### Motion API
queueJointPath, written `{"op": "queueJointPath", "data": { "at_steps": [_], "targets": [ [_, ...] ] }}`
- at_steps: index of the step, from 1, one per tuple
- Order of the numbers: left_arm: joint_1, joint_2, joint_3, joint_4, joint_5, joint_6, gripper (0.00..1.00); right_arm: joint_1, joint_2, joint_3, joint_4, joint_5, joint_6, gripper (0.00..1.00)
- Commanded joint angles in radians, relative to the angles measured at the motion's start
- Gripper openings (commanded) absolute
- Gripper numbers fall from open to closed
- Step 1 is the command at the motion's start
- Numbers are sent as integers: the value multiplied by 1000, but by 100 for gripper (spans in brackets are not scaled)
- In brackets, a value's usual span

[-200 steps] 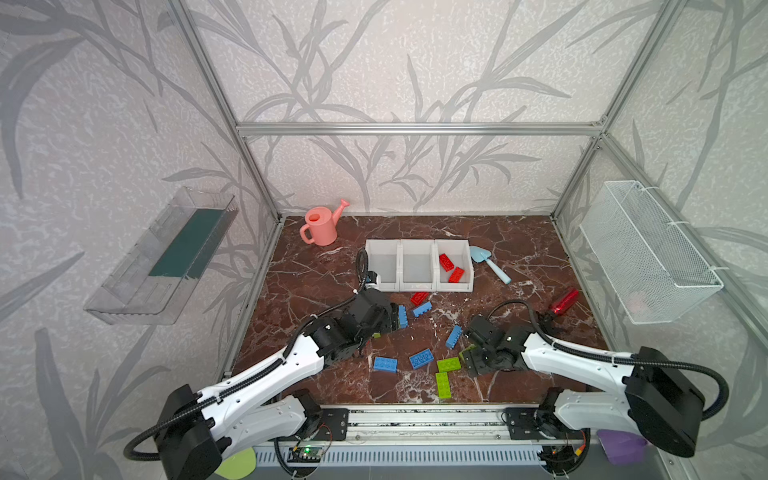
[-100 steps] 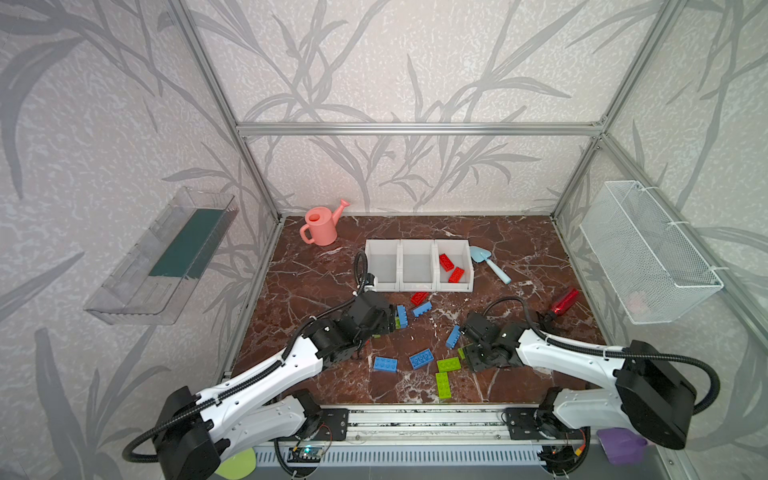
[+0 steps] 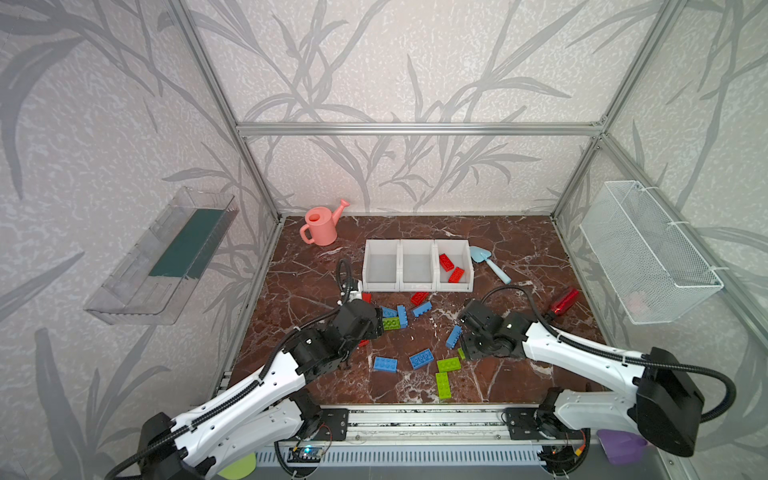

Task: Sort the legos into containers by color
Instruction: 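Grasp the red brick beside the lime bricks with the right gripper and lift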

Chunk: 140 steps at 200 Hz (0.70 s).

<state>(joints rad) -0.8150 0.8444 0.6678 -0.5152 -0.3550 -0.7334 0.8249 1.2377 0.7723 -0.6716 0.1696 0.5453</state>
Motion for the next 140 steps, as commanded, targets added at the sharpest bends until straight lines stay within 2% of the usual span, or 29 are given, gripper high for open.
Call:
{"op": "queueJointPath", "data": {
  "at_steps": [1, 41, 85, 118, 140],
  "targets": [
    [-1, -36, -38, -76, -77, -54, 73, -40, -28, 63, -11, 27, -42, 50],
    [-1, -89, -77, -128, -105, -69, 76, -174, 44, 214, 34, -34, -106, 50],
    [-1, -138, -116, -150, -119, -72, 92, -300, 199, 384, 99, -127, -133, 50],
    [0, -130, -171, -111, -124, -87, 98, -345, 356, 533, 110, -154, -151, 50],
    [0, -102, -191, -104, -127, -90, 99, -381, 455, 622, 109, -176, -153, 51]
  ]
}}
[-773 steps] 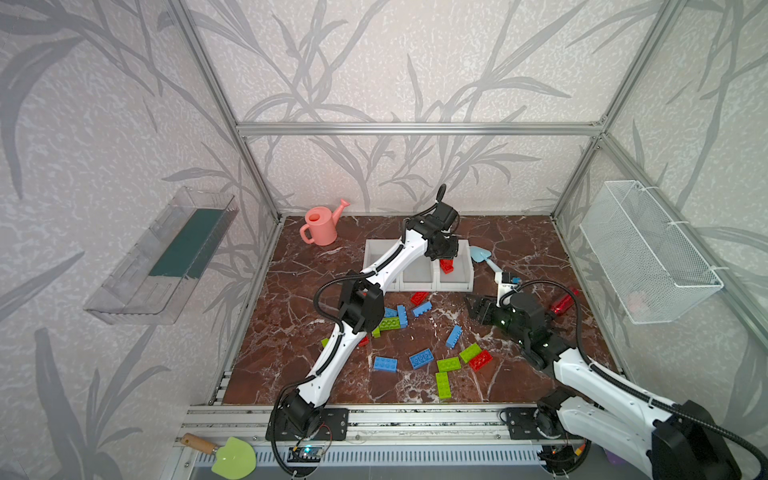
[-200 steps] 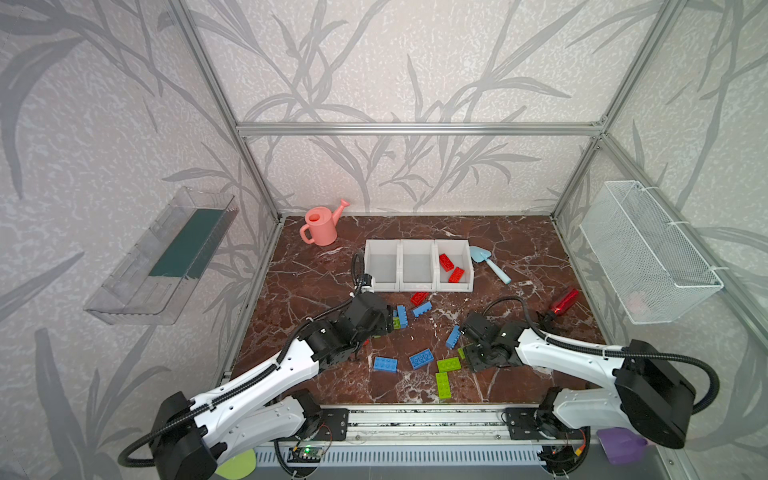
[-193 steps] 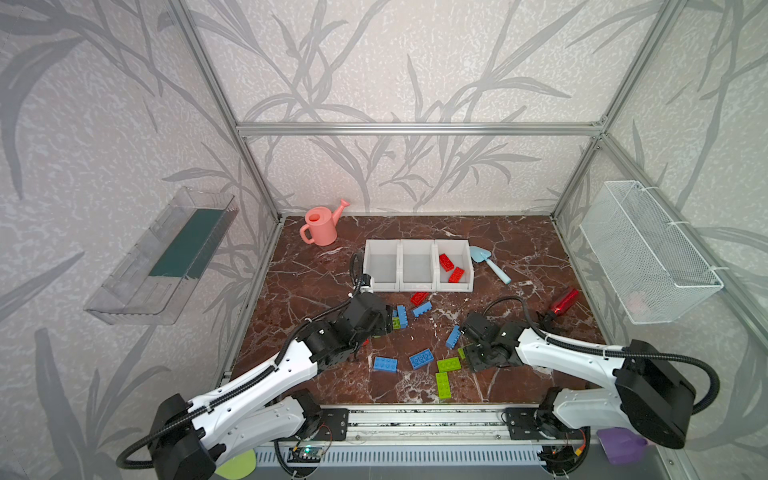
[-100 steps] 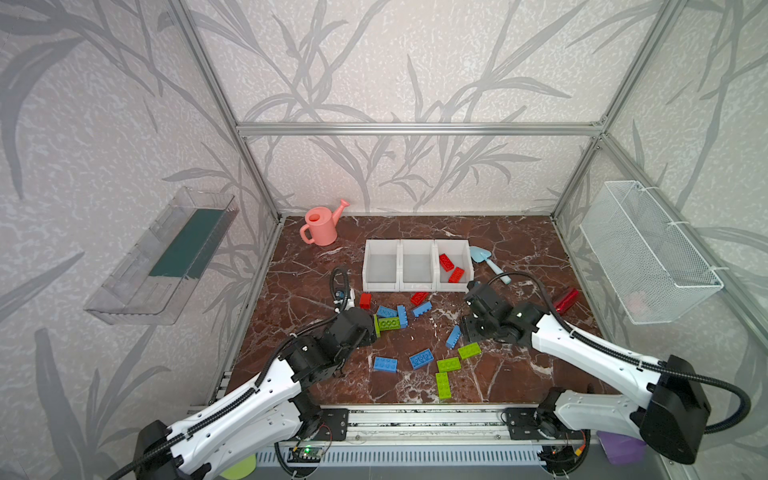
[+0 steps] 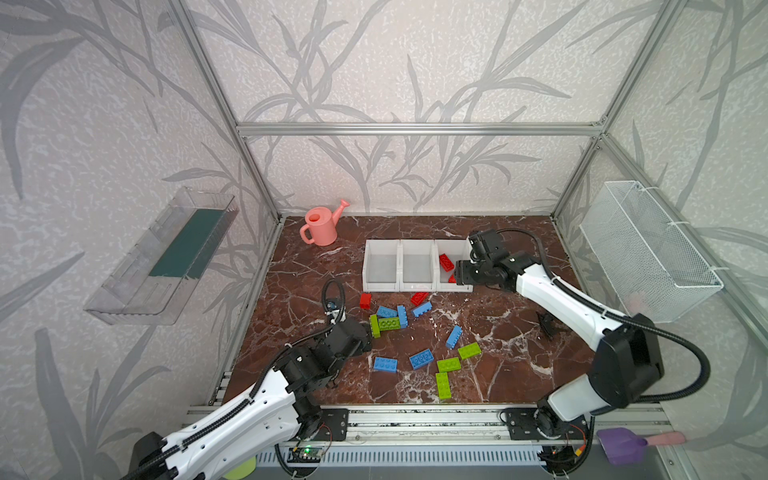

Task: Sort the legos into containers by color
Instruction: 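Grasp the red brick beside the lime bricks with the right gripper and lift, then carry the red brick into the compartment nearest the trowel and release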

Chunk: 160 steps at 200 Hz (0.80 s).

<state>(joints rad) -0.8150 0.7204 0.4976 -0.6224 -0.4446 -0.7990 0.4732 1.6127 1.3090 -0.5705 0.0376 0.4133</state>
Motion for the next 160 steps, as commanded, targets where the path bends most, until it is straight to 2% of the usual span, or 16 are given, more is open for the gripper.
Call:
{"op": "queueJointPath", "data": {
  "at_steps": [1, 40, 83, 127, 160],
  "targets": [
    [0, 22, -22, 3, -37, -25, 99, -30, 84, 89, 10, -45, -21, 51],
    [2, 40, -56, 22, -28, -38, 99, -65, 241, 208, 21, -84, -37, 51],
    [6, 34, -74, 43, 5, -38, 98, -82, 331, 290, 15, -80, -34, 55],
    [13, 48, -71, 48, 19, -35, 97, -91, 360, 329, 9, -101, -43, 82],
    [20, 64, -67, 64, 68, -57, 96, -91, 337, 330, 11, -115, -53, 87]
  ]
}}
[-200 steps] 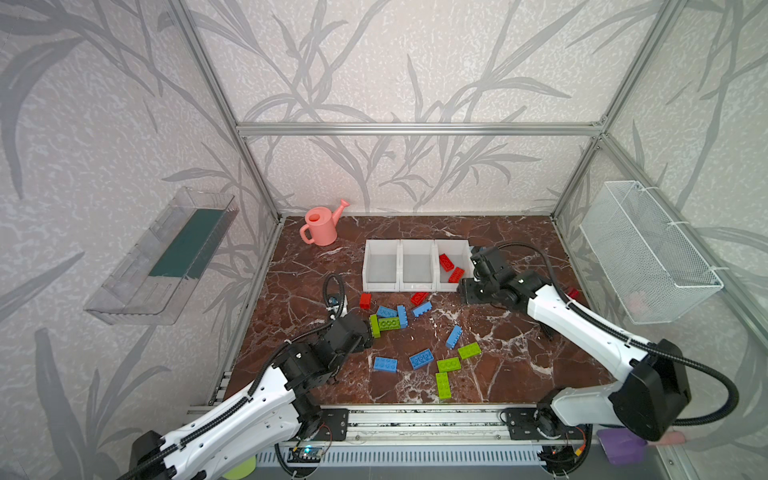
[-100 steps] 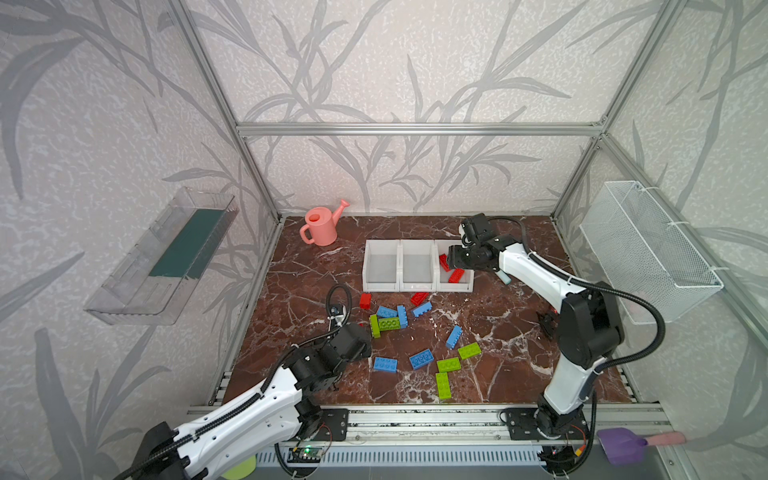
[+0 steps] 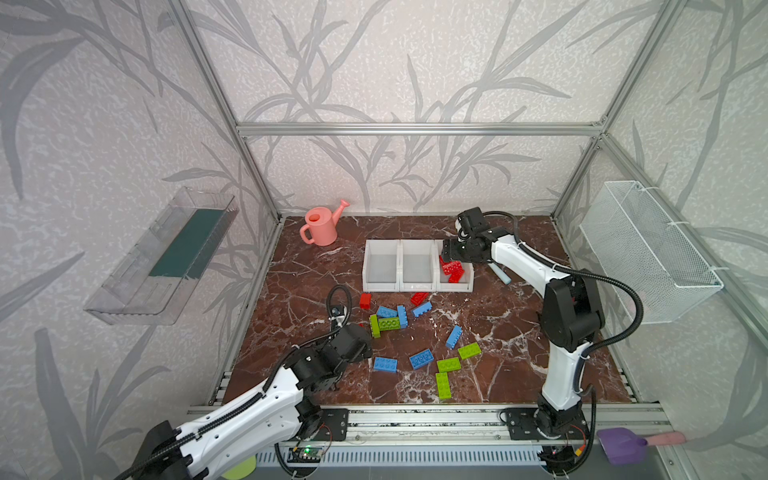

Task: Sort the legos into containers by color
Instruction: 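Carry the red brick into the compartment nearest the trowel and release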

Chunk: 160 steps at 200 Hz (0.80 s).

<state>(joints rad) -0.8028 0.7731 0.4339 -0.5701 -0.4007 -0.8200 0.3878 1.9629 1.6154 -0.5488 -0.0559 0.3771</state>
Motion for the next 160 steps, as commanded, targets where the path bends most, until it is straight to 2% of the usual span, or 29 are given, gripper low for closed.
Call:
{"op": "queueJointPath", "data": {
  "at_steps": [1, 45, 95, 114, 129, 142, 160],
  "targets": [
    [8, 12, -3, 12, 25, -37, 96, -6, -16, 22, -10, -21, -17, 87],
    [22, 61, 19, 5, 56, -80, 89, -4, -172, -103, 66, -44, -1, 87],
    [82, 143, 33, 48, 123, -86, 73, 26, -499, -460, 224, -33, 26, 86],
    [121, 183, 43, 63, 143, -82, 72, 107, -639, -608, 277, 67, -14, 84],
    [155, 204, 46, 84, 173, -70, 73, 214, -761, -760, 358, 180, -73, 84],
    [181, 215, 49, 104, 192, -58, 73, 298, -863, -893, 471, 218, -121, 83],
    [205, 244, 64, 121, 215, -42, 78, 359, -953, -1013, 517, 263, -123, 84]
  ]
}}
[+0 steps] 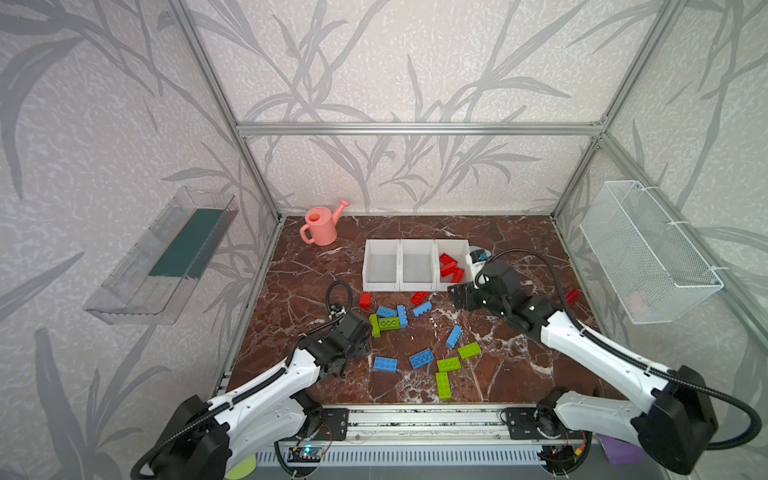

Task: Sort the legos into containers by color
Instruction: 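Carry the red brick into the compartment nearest the trowel and release, then grasp a red brick with the left gripper while the right gripper withdraws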

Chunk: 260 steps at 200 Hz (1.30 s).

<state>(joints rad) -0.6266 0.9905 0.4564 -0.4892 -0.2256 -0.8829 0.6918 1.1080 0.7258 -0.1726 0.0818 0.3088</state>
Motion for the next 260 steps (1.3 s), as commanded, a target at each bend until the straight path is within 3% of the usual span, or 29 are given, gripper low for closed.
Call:
{"op": "queueJointPath", "data": {
  "at_steps": [1, 51, 97, 156, 184, 260],
  "targets": [
    [30, 29, 42, 42, 43, 22, 78, 56, -102, -128, 141, 125, -52, 84],
    [56, 191, 103, 67, 107, 38, 80, 75, -223, -305, 237, 131, -5, 84],
    [81, 303, 152, 62, 142, 41, 71, 78, -238, -342, 284, 127, -10, 84],
    [97, 413, 214, 24, 181, 70, 42, 78, -250, -371, 313, 124, 0, 84],
    [99, 425, 227, 15, 186, 75, 12, 78, -268, -379, 317, 126, 4, 84],
    [94, 355, 297, -88, 140, 122, 13, 78, -271, -393, 335, 99, 40, 84]
  ]
}}
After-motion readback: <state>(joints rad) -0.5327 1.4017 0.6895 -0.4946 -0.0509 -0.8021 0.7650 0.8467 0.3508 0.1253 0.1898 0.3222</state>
